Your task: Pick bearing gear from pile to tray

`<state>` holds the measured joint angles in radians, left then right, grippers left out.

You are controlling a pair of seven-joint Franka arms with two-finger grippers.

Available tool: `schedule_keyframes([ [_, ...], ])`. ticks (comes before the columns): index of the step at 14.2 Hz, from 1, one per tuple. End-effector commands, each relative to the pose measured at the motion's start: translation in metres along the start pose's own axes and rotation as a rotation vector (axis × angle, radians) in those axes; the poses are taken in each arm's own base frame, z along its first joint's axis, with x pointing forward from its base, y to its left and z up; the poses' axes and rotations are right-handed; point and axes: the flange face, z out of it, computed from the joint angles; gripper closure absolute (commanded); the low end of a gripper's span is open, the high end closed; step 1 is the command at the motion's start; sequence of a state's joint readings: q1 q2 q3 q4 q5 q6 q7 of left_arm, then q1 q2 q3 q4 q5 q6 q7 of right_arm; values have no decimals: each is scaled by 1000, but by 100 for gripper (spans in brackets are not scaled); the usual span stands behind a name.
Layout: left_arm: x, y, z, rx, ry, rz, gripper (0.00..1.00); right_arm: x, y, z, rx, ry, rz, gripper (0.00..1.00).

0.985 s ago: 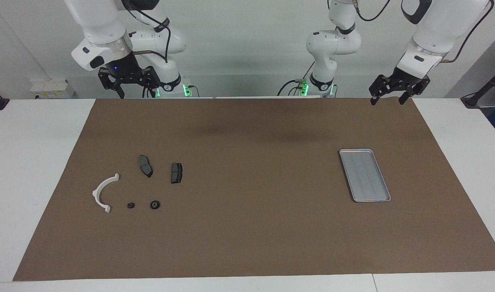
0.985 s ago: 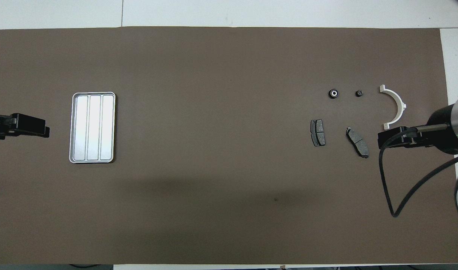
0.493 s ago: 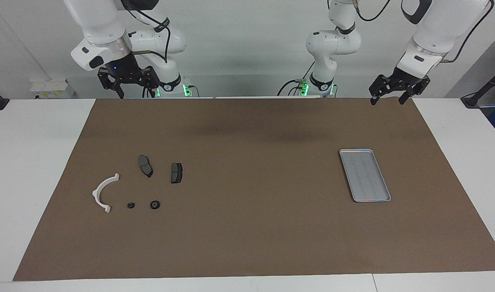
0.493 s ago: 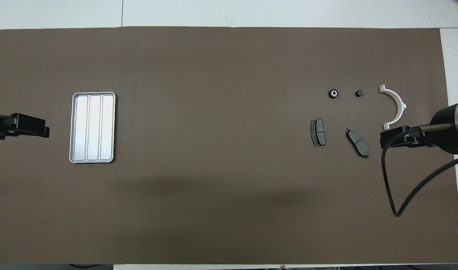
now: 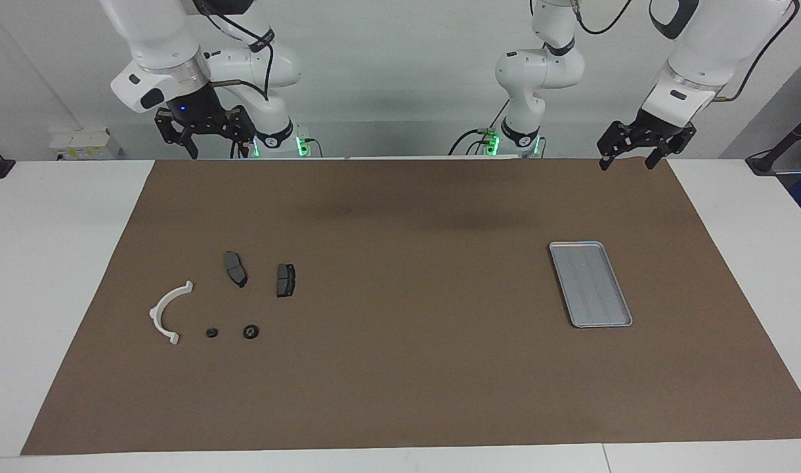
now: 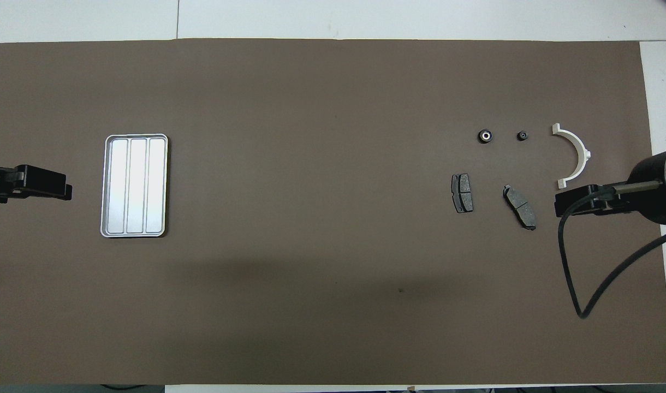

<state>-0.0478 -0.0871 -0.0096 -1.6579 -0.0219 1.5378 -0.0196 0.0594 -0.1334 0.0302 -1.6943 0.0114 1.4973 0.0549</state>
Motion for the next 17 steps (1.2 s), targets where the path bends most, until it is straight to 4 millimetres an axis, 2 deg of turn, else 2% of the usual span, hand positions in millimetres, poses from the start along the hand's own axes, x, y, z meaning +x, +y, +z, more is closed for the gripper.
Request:
schedule_keyframes([
  [1, -6, 0, 0, -9, -5, 10, 0, 1, 8, -5, 12, 45, -27, 0],
  [4, -6, 1, 0, -11, -4, 10, 0, 14, 11, 15, 9, 71, -17, 0],
  [7, -7, 0, 0, -9, -11, 7, 0, 42, 11, 63, 7, 67, 10, 0],
  [10, -11, 11, -7, -6, 3, 29, 0, 76, 9, 112, -14, 59, 88, 0],
  [14, -10, 9, -9, -7, 19, 38, 0, 118, 6, 180, -32, 71, 177, 0],
  [17, -10, 10, -8, -7, 17, 15, 0, 142, 6, 227, -46, 91, 204, 0],
])
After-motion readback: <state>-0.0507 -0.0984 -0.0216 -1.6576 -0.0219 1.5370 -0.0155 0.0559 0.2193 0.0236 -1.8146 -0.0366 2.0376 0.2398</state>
